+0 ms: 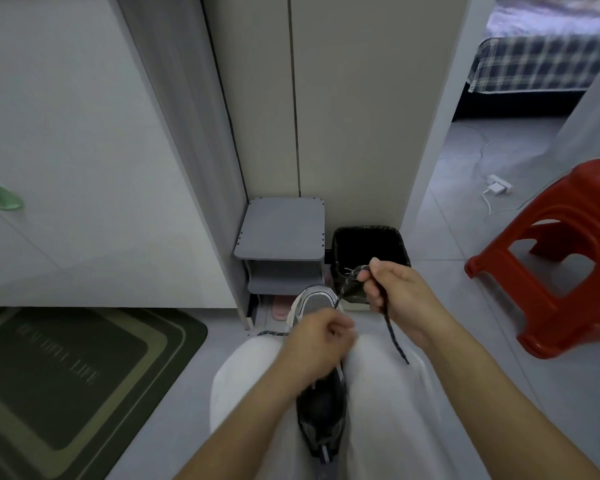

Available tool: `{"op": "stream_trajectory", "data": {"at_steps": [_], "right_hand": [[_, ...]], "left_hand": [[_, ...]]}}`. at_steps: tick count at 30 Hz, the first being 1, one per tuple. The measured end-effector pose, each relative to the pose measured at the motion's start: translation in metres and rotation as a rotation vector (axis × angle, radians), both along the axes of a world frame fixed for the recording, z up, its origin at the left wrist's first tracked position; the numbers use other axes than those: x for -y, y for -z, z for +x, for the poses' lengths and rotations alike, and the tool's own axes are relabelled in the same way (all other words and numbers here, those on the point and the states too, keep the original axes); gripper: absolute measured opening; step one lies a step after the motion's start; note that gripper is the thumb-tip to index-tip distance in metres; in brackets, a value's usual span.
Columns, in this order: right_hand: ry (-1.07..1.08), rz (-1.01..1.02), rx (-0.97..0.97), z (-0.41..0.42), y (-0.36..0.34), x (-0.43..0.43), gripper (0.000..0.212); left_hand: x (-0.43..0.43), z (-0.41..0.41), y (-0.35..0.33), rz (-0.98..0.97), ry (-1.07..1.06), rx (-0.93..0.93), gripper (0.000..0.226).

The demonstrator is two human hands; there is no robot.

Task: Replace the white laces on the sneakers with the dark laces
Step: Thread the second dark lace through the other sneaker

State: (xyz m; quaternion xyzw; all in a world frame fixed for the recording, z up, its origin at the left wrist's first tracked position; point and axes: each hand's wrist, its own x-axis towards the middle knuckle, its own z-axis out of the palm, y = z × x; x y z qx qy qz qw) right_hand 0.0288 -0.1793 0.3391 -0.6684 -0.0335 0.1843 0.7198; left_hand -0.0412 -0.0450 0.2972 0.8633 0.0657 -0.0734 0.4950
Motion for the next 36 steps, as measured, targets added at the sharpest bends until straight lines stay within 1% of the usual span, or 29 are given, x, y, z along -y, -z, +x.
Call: {"op": "stream_trajectory", "data": {"at_steps": [1, 2, 3, 4, 5, 6, 8, 9, 10, 11, 12, 13, 14, 15, 16, 17, 18, 19, 20, 22, 23, 24, 25, 28, 29, 30, 32, 34, 36], "right_hand": [[-0.01, 0.037, -0.026, -0.001, -0.002, -0.007, 0.034], [-0.018, 0.061, -0.044, -0.002, -0.004, -0.013, 0.034], [-0.026, 0.067, -0.044, -0.003, -0.006, -0.017, 0.034], [-0.034, 0.056, -0.027, -0.002, -0.008, -0.019, 0.034], [-0.038, 0.022, 0.009, -0.001, -0.009, -0.018, 0.033], [-0.037, -0.044, 0.064, 0.001, -0.01, -0.016, 0.032], [-0.025, -0.246, 0.202, 0.006, -0.01, -0.006, 0.03], [-0.027, -0.359, 0.269, 0.008, -0.008, 0.0, 0.028], [-0.045, -0.475, 0.337, 0.011, -0.003, 0.005, 0.024], [-0.092, -0.597, 0.401, 0.011, 0.002, 0.008, 0.018], [-0.16, -0.752, 0.45, 0.009, 0.009, 0.01, 0.017], [-0.202, -0.926, 0.505, 0.006, 0.019, 0.01, 0.031], [-0.206, -1.083, 0.621, 0.002, 0.03, 0.01, 0.047], [-0.186, -1.177, 0.776, -0.003, 0.038, 0.01, 0.054], [-0.149, -1.178, 0.935, -0.01, 0.042, 0.008, 0.052], [-0.129, -1.097, 1.051, -0.018, 0.043, 0.006, 0.044], [-0.146, -0.992, 1.123, -0.025, 0.045, 0.004, 0.037], [-0.241, -0.88, 1.111, -0.034, 0.045, 0.001, 0.034], [-0.354, -0.797, 1.02, -0.041, 0.045, -0.001, 0.033], [-0.524, -0.735, 0.752, -0.051, 0.046, 0.0, 0.033], [-0.558, -0.731, 0.7, -0.052, 0.051, 0.004, 0.03], [-0.553, -0.742, 0.717, -0.051, 0.055, 0.008, 0.027], [-0.532, -0.77, 0.717, -0.049, 0.058, 0.011, 0.025], [-0.353, -0.907, 0.756, -0.037, 0.067, 0.023, 0.037], [-0.291, -0.935, 0.744, -0.033, 0.07, 0.025, 0.034], [-0.248, -0.953, 0.72, -0.03, 0.072, 0.024, 0.026], [-0.226, -0.946, 0.664, -0.027, 0.075, 0.019, 0.011], [-0.223, -0.942, 0.659, -0.028, 0.079, 0.011, 0.009], [-0.224, -0.937, 0.646, -0.029, 0.082, 0.006, 0.011]], "left_hand": [[0.013, 0.002, 0.001, -0.105, 0.01, -0.053, 0.024], [0.025, 0.003, 0.003, -0.161, 0.033, -0.067, 0.027], [0.034, 0.005, 0.004, -0.184, 0.057, -0.051, 0.021], [0.04, 0.005, 0.005, -0.222, 0.063, -0.033, 0.009], [0.043, 0.004, 0.004, -0.271, 0.057, -0.03, 0.009], [0.042, 0.003, 0.005, -0.311, 0.049, -0.043, 0.019], [0.031, -0.004, 0.004, -0.376, 0.05, -0.081, 0.03], [0.023, -0.008, 0.005, -0.368, 0.057, -0.091, 0.032], [0.014, -0.012, 0.006, -0.312, 0.065, -0.096, 0.033], [0.006, -0.014, 0.007, -0.221, 0.073, -0.1, 0.032], [-0.002, -0.015, 0.008, -0.106, 0.086, -0.088, 0.031], [-0.009, -0.016, 0.01, 0.013, 0.099, -0.069, 0.032], [-0.013, -0.016, 0.011, 0.102, 0.111, -0.055, 0.035], [-0.015, -0.017, 0.01, 0.141, 0.123, -0.058, 0.039], [-0.016, -0.018, 0.008, 0.145, 0.141, -0.076, 0.042], [-0.016, -0.019, 0.007, 0.142, 0.158, -0.104, 0.043], [-0.016, -0.02, 0.005, 0.139, 0.17, -0.129, 0.043], [-0.017, -0.02, 0.004, 0.127, 0.175, -0.151, 0.042], [-0.018, -0.019, 0.002, 0.098, 0.172, -0.168, 0.04], [-0.021, -0.018, 0.002, 0.031, 0.164, -0.189, 0.039], [-0.023, -0.018, 0.002, 0.033, 0.15, -0.191, 0.039], [-0.024, -0.017, 0.003, 0.074, 0.129, -0.182, 0.037], [-0.026, -0.017, 0.005, 0.156, 0.101, -0.156, 0.034], [-0.031, -0.013, 0.013, 0.425, -0.008, -0.023, 0.023], [-0.032, -0.011, 0.017, 0.474, -0.015, 0.018, 0.016], [-0.031, -0.01, 0.021, 0.516, 0.005, 0.055, 0.011], [-0.025, -0.009, 0.031, 0.575, 0.047, 0.105, 0.022], [-0.019, -0.009, 0.038, 0.591, 0.012, 0.137, 0.029], [-0.017, -0.009, 0.041, 0.588, -0.033, 0.15, 0.029]]}}
